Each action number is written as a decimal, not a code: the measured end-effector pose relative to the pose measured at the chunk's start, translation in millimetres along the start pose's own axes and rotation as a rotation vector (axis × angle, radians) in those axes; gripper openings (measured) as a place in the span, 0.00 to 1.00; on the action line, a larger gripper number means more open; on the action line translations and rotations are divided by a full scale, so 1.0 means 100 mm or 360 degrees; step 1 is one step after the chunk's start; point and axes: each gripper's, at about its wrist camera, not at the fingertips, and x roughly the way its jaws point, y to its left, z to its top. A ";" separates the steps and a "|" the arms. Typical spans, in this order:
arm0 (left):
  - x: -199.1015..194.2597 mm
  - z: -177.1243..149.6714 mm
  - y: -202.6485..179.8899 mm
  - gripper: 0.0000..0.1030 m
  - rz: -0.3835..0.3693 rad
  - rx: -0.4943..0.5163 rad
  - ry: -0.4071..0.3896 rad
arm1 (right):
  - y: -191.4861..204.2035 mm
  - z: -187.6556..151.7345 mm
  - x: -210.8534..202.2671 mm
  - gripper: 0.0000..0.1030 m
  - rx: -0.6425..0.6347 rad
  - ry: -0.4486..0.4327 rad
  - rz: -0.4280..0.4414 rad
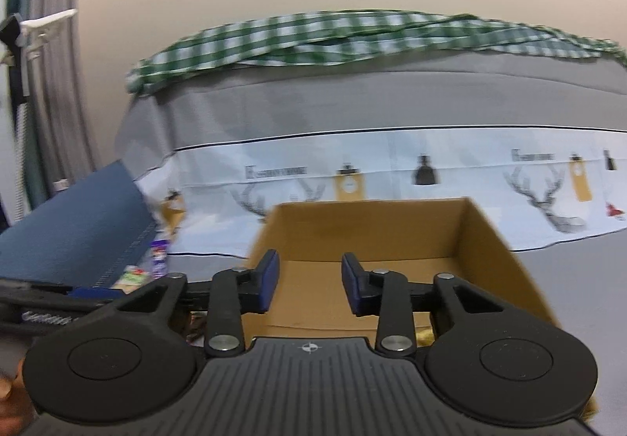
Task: Organize snacks
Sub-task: 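Grasp the red spicy-strip packet with the right gripper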
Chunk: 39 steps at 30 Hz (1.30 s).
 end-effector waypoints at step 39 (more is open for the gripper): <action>0.40 -0.23 1.12 0.88 0.0421 -0.0607 0.0477 | 1.60 -0.91 1.42 0.59 -0.0489 0.0418 0.0365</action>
